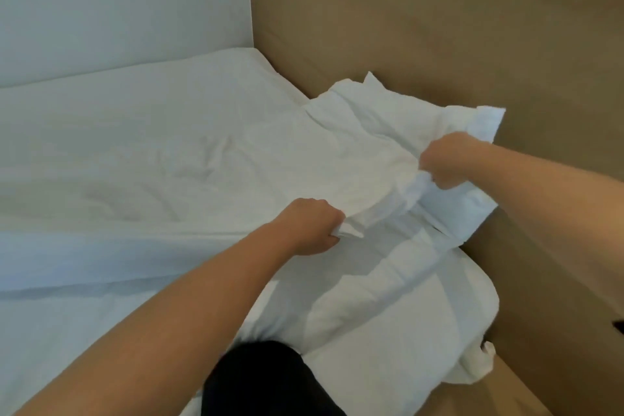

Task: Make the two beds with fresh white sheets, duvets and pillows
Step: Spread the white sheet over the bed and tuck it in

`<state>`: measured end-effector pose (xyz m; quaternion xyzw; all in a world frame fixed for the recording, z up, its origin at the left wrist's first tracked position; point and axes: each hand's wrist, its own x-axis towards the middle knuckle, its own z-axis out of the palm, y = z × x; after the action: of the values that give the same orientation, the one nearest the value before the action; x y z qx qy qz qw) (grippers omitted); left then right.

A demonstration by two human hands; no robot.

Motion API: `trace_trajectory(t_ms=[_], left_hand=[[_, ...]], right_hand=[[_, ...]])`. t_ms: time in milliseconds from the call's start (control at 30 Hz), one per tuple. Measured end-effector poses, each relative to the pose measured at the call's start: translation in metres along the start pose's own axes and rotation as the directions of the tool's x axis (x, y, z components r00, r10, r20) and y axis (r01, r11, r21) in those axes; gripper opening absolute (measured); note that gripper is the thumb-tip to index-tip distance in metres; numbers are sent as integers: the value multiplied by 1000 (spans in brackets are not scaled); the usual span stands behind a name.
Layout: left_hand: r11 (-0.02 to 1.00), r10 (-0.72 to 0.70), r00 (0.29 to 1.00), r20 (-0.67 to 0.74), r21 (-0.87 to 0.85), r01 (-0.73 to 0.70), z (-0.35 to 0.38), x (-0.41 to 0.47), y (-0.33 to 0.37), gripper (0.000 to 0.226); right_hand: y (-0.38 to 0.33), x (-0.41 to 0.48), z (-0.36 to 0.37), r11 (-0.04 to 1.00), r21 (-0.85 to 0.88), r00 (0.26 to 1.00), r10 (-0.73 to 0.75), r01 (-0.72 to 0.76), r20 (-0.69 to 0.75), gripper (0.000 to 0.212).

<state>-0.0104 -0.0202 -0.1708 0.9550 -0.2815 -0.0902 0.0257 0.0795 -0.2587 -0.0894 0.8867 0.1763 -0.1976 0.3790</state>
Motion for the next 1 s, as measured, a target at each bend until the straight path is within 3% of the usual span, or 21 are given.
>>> trace_trajectory(t_ms=[133,267,367,533,633,733,833,900,1000], left_hand=[[998,-65,995,74,23,64,49,-7,14,33],[969,-212,968,135,160,190,41,1,11,42],[984,-179,955,236,26,178,41,2,31,40],[975,-195,959,204,-62,211,81,-7,61,38],[974,-193,973,127,-97,206,82,2,44,45],[992,-70,977,199,-92,90,73,-5,27,55],[999,-27,961,275,-33,37,58,-37,-10,64],[994,-108,941,320,10,111,49,-70,-49,70],[954,-298,874,384,103,280,49,-127,-101,60]], right_hand=[[-27,-2,50,999,-46,999,0,-2,-47,46],[-12,-4,55,998,-47,995,30,-35,-90,27],[-4,-8,58,998,48,999,43,-45,33,22],[-32,-3,113,983,-140,967,-82,118,240,42],[-45,7,105,997,76,981,4,-18,192,75],[-61,15,92,976,206,992,-93,74,85,96],[-82,17,87,930,253,963,-254,268,-86,103],[-102,15,76,887,279,929,-347,369,-125,102],[-139,12,57,759,515,915,-365,398,-170,84]])
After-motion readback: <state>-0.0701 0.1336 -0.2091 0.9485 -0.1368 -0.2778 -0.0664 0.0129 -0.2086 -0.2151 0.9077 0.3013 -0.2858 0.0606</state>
